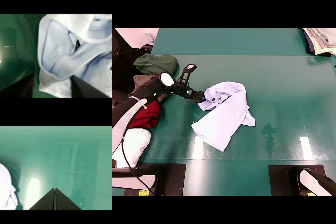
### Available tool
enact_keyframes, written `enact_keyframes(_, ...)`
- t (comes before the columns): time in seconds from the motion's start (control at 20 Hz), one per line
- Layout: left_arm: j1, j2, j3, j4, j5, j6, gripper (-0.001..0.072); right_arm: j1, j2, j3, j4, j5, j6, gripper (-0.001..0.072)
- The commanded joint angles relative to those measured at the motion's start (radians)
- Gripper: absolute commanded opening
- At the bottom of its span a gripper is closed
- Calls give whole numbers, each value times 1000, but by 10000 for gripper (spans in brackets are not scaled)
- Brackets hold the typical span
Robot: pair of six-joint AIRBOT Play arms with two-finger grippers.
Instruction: Fold the shirts.
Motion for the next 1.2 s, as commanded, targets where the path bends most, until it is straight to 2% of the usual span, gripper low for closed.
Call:
enact_keyframes(0.0,0,-54,24,-53,11,52,362,63,-5,-4,-1,-19,0,14)
enact_keyframes(0.05,0,-53,24,-50,13,52,359,84,-14,-4,-1,-12,0,14)
enact_keyframes(0.1,0,-47,25,-48,11,53,237,103,-26,-4,-1,5,12,14)
enact_keyframes(0.15,0,-39,29,-34,6,51,37,128,-44,-4,-1,31,33,14)
enact_keyframes(0.3,0,-13,103,32,-80,52,27,237,-127,-20,0,106,56,14)
enact_keyframes(0.4,0,22,165,101,-131,51,28,338,-159,-121,0,53,56,15)
enact_keyframes(0.45,0,45,192,124,-144,51,28,389,-173,-190,0,3,66,38)
enact_keyframes(0.55,0,88,228,135,-158,51,28,498,-212,-338,26,-119,100,578)
enact_keyframes(0.6,0,108,236,133,-161,50,28,547,-245,-401,77,-177,100,633)
enact_keyframes(0.8,0,134,235,132,-184,44,28,688,-391,-513,303,-317,84,620)
enact_keyframes(0.85,0,133,235,131,-194,44,28,716,-419,-515,323,-337,76,577)
enact_keyframes(1.15,0,133,235,127,-193,16,28,809,-488,-513,364,-479,69,550)
